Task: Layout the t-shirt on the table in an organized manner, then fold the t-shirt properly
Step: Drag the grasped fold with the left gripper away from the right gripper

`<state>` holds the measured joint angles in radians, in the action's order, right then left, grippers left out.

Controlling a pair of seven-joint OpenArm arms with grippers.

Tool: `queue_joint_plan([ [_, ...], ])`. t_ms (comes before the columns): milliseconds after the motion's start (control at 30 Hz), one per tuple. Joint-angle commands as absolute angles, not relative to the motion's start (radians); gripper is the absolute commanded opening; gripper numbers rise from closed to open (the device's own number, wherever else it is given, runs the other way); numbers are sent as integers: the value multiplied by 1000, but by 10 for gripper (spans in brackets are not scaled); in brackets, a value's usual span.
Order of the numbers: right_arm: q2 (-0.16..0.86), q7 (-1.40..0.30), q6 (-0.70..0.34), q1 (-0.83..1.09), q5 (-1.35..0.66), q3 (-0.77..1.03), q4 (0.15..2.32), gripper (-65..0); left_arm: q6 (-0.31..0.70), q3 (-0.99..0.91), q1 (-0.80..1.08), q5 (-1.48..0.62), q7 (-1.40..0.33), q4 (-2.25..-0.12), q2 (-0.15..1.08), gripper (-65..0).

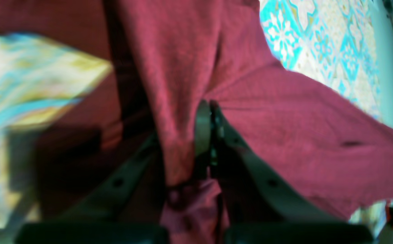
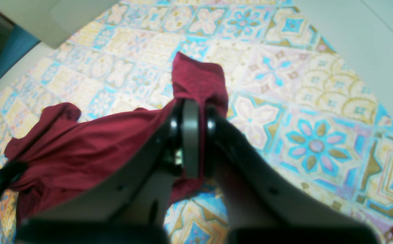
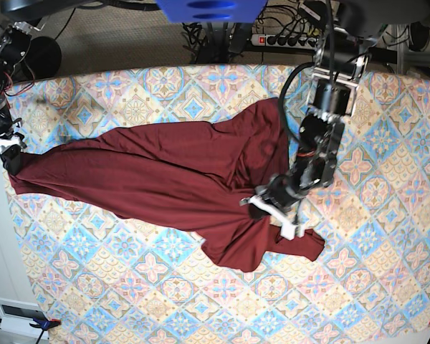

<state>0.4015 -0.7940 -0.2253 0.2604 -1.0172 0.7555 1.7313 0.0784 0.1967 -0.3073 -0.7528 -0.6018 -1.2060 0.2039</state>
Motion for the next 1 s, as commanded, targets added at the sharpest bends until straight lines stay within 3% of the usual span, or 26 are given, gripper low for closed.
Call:
queue_joint_plan([
  [0,427,-765,-236,254,-1033,766,1747,-650,85,177,-292,-762,-585,-1276,223,-650],
  [267,427,-766,-236,254,-1033,766,1742,-650,85,-28,111,-763,-587,-1715,377,-650],
  [533,427,-768,-236,255,-1033,763,1750,-650,85,-232,472,-765,-585,-2009,386,-650],
  [833,427,-771,-236,257,-1032,762,1742,-650,85,-225,481,-753,-642,-1966,433,-641],
  [967,427,-797,-236,266,-1032,763,1741,-650,85,-222,366,-759,-823,-1966,489,-560],
])
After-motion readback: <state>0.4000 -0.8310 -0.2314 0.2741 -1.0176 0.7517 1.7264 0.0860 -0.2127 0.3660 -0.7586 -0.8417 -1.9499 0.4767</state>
